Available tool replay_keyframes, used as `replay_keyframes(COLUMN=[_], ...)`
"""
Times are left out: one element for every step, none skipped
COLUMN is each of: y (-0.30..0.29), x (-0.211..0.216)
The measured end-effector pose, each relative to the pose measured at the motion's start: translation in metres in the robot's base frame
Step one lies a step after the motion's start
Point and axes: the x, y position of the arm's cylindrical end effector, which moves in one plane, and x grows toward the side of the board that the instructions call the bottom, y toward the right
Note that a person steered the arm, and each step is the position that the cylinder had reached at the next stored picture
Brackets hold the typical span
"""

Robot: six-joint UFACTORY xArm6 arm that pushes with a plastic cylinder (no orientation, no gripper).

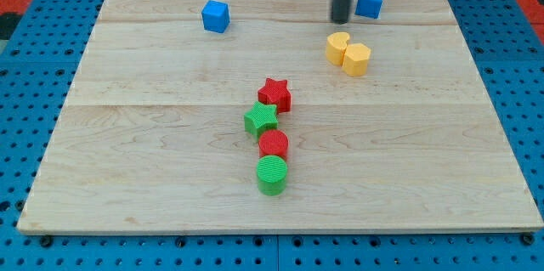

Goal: Push the blue triangle into the blue cube

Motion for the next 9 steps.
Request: replay_keyframes(y=[0.092,0.097,0.058,-0.035,-0.112,-0.028,0.007,-0.047,-0.132], x=[-0.004,-0.031,-0.064,-0.022,-0.029,-0.047,0.005,0.013,0.013])
